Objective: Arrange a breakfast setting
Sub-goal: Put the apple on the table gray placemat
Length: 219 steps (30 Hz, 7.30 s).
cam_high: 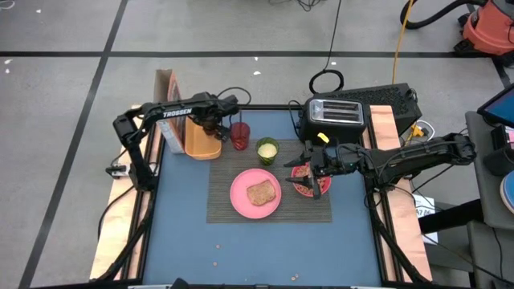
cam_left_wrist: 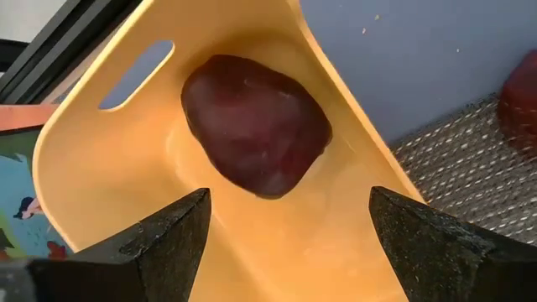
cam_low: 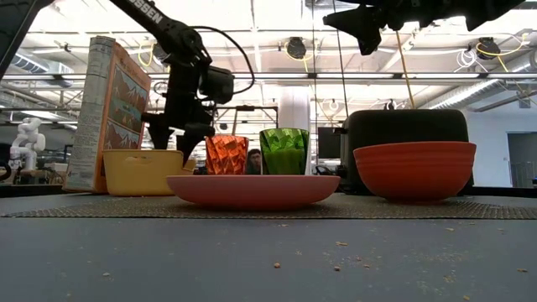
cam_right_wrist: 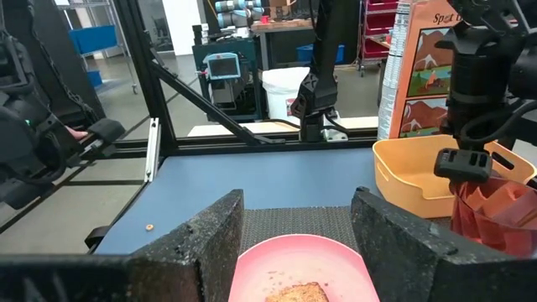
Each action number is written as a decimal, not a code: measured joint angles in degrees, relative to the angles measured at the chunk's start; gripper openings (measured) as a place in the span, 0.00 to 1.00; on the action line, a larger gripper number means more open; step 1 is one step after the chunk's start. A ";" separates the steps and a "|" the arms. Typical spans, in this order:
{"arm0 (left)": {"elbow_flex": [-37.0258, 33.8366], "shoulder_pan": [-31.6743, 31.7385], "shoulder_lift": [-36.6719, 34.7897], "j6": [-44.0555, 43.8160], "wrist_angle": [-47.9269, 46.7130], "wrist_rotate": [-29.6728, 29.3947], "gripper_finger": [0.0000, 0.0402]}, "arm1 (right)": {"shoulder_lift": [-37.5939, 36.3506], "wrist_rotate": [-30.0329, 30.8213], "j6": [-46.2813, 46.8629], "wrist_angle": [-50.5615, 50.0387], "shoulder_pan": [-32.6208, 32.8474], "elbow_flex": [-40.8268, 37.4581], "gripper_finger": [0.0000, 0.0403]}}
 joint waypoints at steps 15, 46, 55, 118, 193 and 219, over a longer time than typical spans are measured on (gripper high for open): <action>-0.02 0.95 0.09 0.07 2.02 -0.47 0.82 | 0.00 0.00 0.02 0.02 0.00 0.00 0.53; -0.21 3.26 -2.10 -5.77 1.45 -1.74 0.82 | 0.00 0.00 0.02 0.02 0.00 0.01 0.53; -0.40 3.70 -2.16 -13.24 4.04 -1.56 0.82 | 0.00 0.00 0.01 0.02 0.00 0.02 0.53; -9.44 4.02 -16.29 -13.44 7.95 5.27 0.56 | 0.02 0.15 0.00 -0.01 0.00 0.02 0.53; -9.42 -42.70 -18.67 -36.39 50.20 28.73 0.56 | 23.50 -6.37 -30.94 31.95 6.44 0.32 0.74; -9.49 -42.66 -15.26 -35.52 56.44 28.43 0.56 | 23.50 -7.67 -31.01 30.82 7.28 0.37 0.58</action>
